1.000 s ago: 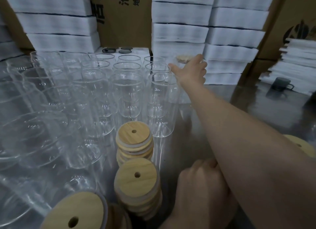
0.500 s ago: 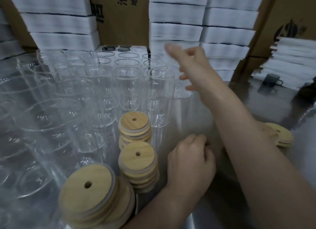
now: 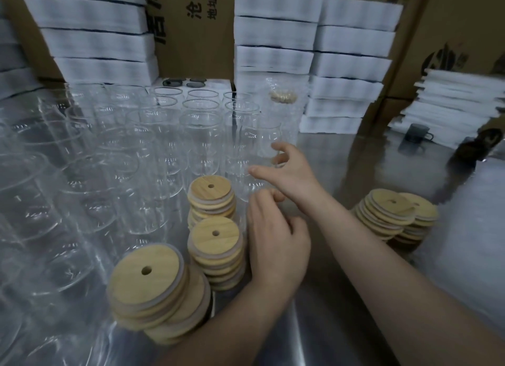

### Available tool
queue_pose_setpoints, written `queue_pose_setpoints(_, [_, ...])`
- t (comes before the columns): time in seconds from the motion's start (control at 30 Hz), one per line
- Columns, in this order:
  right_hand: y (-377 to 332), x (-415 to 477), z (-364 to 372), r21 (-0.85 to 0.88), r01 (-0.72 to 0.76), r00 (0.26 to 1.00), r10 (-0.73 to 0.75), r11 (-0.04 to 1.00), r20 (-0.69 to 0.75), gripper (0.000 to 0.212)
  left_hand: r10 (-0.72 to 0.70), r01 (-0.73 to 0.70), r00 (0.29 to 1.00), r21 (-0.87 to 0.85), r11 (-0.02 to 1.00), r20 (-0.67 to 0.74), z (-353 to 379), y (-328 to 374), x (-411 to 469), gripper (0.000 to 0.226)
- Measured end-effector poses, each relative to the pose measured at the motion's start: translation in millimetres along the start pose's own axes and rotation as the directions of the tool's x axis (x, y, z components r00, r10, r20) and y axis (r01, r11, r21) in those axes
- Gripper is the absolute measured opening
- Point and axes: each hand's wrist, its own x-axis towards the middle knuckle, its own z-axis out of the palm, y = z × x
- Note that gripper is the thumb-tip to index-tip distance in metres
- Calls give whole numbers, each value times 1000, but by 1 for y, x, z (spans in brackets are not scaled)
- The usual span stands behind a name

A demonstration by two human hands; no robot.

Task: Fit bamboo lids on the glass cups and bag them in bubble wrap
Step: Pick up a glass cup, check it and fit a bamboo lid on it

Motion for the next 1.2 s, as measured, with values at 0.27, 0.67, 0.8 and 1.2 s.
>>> queue_pose_setpoints(0.27, [9, -35, -24, 326, -6, 985, 62, 945, -161, 51, 106, -107, 994, -63, 992, -20, 0, 3, -3, 61])
queue_pose_setpoints(0.67, [17, -70, -35, 432, 103, 992, -62, 896, -108, 58, -64, 222, 956, -565, 795, 286, 3, 0, 6, 80])
queue_pose_setpoints(0.8, [16, -68, -38, 463, 54, 998, -39, 885, -41, 53, -122, 252, 959, -576, 778, 255, 3, 2, 7, 88])
queue_pose_setpoints(1.2, [17, -61, -52, 688, -276, 949, 76, 671, 307, 62, -130, 346, 924, -638, 688, 361, -5, 1, 6, 51])
